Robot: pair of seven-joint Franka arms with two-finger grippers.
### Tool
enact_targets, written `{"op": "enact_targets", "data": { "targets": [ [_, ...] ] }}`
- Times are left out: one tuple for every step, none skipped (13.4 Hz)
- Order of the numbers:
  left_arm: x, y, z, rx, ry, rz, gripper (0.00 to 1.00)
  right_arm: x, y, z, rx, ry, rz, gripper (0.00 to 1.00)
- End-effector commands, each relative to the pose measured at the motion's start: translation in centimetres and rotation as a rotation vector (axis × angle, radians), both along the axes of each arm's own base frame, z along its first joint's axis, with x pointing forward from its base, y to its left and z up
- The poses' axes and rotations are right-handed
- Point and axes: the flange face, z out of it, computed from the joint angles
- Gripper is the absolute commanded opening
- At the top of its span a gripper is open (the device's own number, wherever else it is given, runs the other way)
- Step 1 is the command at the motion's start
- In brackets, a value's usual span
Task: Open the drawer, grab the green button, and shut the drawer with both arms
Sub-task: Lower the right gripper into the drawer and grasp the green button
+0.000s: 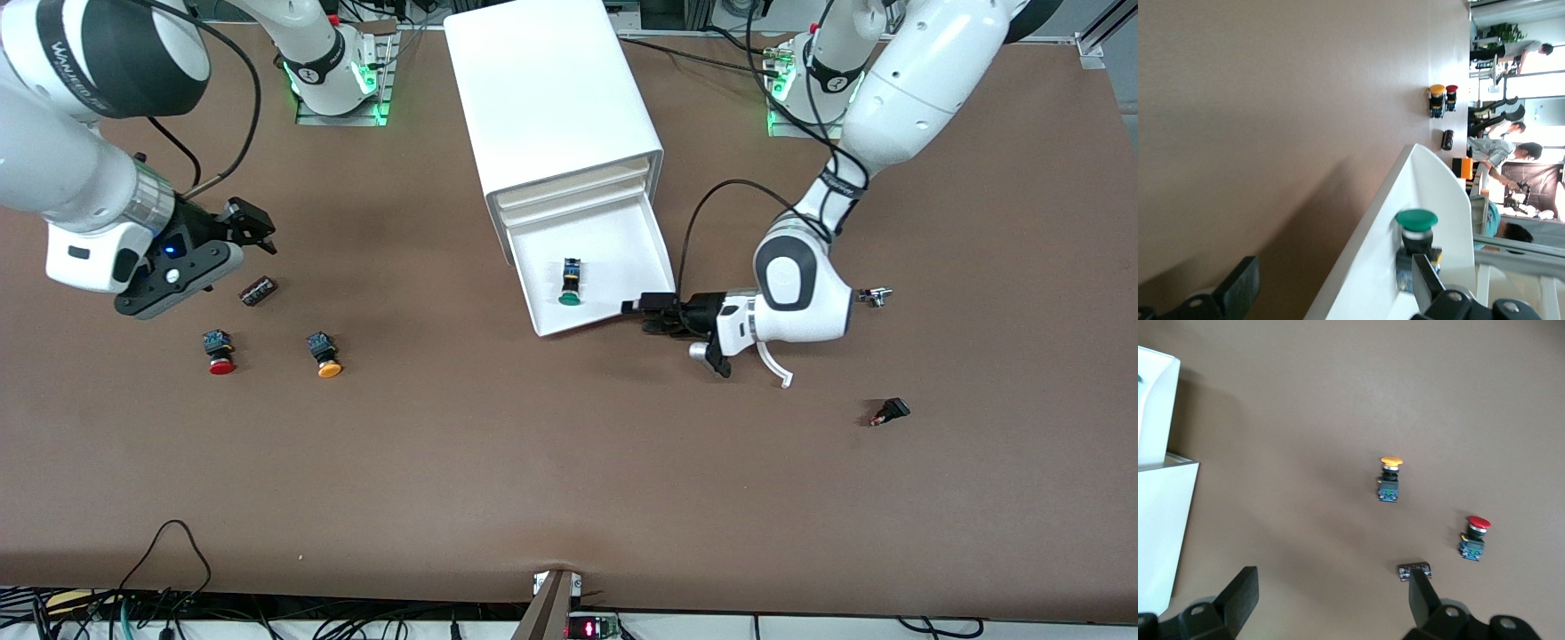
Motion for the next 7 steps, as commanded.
{"op": "enact_targets", "data": {
  "targets": [
    [0.1, 5.0, 3.0, 0.083, -0.016, -0.090, 1.00, 0.2, 3.2, -1.0, 0.050, 0.040, -0.064, 1.00],
    [0.7, 7.1, 4.5, 0.166, -0.051, -0.145, 1.00, 0.2, 4.2, -1.4, 0.050, 0.047, -0.110, 1.00],
    [1.3, 9.2, 6.5, 0.265, -0.089, -0.193, 1.00, 0.0, 6.1, -1.7, 0.046, 0.041, -0.127, 1.00],
    [1.6, 10.9, 8.4, 0.325, -0.087, -0.222, 1.00, -0.2, 8.1, -2.1, 0.043, 0.030, -0.140, 1.00],
    [1.6, 12.1, 10.1, 0.359, -0.064, -0.239, 1.00, -0.6, 10.2, -2.3, 0.042, 0.019, -0.160, 1.00],
    [1.7, 13.2, 12.4, 0.407, -0.071, -0.236, 1.00, -0.8, 12.1, -3.1, 0.037, 0.017, -0.188, 1.00],
    [1.5, 14.0, 14.3, 0.479, -0.079, -0.258, 1.00, -1.1, 14.2, -3.9, 0.034, 0.015, -0.220, 1.00]
  ]
}}
